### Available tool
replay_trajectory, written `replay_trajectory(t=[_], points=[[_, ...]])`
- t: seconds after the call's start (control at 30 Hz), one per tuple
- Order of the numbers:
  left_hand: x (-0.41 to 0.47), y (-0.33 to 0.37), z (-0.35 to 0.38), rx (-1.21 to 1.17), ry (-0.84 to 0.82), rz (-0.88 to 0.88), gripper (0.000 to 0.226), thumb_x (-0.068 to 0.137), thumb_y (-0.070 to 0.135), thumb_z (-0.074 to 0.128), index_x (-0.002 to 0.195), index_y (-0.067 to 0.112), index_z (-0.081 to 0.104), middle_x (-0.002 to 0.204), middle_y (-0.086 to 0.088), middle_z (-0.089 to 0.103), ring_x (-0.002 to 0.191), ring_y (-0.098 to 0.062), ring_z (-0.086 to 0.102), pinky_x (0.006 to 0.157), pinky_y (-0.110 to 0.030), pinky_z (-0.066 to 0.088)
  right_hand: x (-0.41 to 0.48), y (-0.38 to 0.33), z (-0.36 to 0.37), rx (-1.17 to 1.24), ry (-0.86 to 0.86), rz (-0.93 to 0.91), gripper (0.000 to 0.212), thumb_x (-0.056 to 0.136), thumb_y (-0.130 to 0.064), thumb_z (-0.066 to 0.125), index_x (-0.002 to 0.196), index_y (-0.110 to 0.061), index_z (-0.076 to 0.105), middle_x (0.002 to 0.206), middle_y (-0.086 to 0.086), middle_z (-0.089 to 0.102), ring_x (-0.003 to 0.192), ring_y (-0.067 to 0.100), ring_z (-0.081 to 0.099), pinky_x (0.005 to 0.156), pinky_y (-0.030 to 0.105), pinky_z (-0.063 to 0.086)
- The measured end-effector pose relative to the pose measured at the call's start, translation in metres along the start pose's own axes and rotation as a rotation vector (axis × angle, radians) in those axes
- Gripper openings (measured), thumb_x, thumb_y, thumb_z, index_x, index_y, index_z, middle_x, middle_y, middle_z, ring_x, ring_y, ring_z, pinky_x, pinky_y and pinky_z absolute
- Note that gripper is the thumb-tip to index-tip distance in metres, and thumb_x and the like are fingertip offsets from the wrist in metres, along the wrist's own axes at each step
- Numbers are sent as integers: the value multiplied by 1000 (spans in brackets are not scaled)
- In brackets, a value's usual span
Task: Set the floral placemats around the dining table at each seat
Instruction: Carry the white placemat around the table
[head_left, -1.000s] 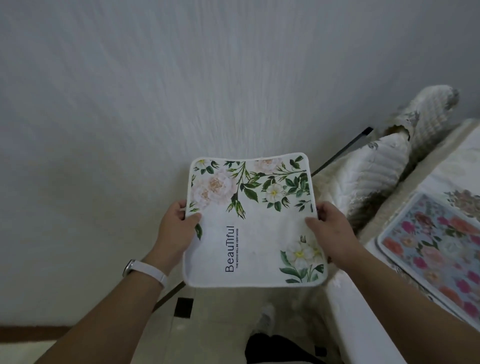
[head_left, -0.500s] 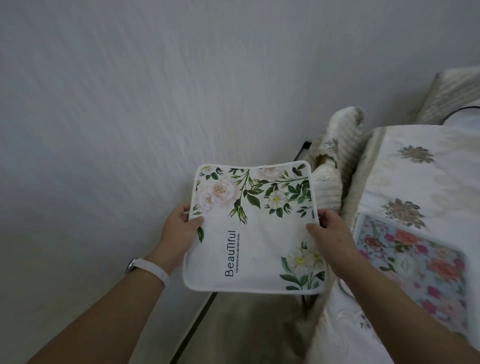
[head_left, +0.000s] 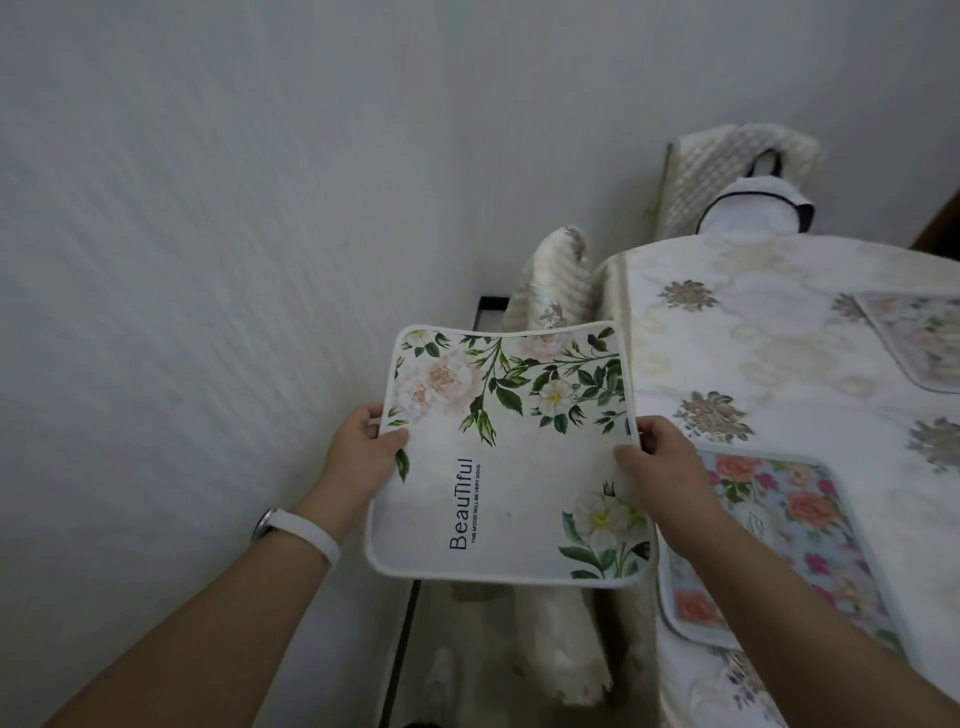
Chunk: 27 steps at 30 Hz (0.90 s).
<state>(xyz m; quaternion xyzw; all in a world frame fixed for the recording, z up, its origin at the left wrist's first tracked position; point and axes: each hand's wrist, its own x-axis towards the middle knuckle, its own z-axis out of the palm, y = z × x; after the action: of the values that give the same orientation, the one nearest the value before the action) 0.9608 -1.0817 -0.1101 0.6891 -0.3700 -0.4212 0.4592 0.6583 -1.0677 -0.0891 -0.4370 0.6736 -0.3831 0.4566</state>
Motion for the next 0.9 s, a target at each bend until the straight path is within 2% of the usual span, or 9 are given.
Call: replay_trajectory(t=[0.07,0.13,0.3,0.4,0.47,0.6,0.73,0.83,0.9], points=[[35,7,2,8,-61,4,22,91,3,61,109,13,57,94,-1,71,76,-19,68,64,-31,51,15,-8,17,6,57,30,18,91,-10,57,104,-22,59,96,5,69,83,28,69,77,52,59],[67,13,4,-13,-121,-2,21,91,2,60,107,16,57,94,-1,71,76,-19,69,61,-30,50,28,-17,34,10,113,52,16,91,-12,57,103,-23,59,96,3,69,82,27,69,76,53,60],[134,36,26,0,-284,-37,23,90,3,61,111,12,58,99,-6,70,80,-24,69,63,-33,52,42,-37,58,15,288,87,16,93,-13,57,96,-28,56,95,1,68,81,24,68,74,51,60],[163,56,53,-25,-390,-54,26,89,0,62,114,8,59,104,-13,70,84,-31,68,71,-39,56,45,-44,51,33,395,102,17,93,-13,56,96,-29,56,94,0,68,82,27,69,74,52,60],[178,67,74,-39,-455,-45,24,87,-1,63,109,9,60,104,-16,69,83,-31,68,74,-42,56,49,-46,41,39,451,111,15,93,-11,56,101,-25,56,96,2,68,83,26,69,74,51,60],[195,83,109,-50,-544,-39,20,89,-3,61,96,16,59,94,-7,66,76,-23,65,64,-33,52,70,-42,29,79,520,163,16,93,-9,56,105,-20,58,96,6,69,83,27,70,73,49,61],[227,87,137,-45,-573,-69,21,90,-2,60,101,15,59,96,-6,67,77,-23,66,62,-31,51,110,-41,25,78,536,193,19,94,-11,56,107,-24,58,97,1,69,81,21,69,61,36,58],[258,90,160,-30,-570,-80,23,89,-3,61,108,9,58,100,-10,67,77,-23,66,58,-29,52,150,-38,19,69,542,196,18,92,-9,55,102,-24,58,96,1,69,79,20,68,59,32,55],[275,97,178,-24,-563,-72,21,88,-5,60,103,10,59,96,-10,68,72,-22,67,54,-26,53,176,-37,13,66,537,207,17,92,-11,55,106,-20,59,96,1,69,79,19,68,57,30,52]])
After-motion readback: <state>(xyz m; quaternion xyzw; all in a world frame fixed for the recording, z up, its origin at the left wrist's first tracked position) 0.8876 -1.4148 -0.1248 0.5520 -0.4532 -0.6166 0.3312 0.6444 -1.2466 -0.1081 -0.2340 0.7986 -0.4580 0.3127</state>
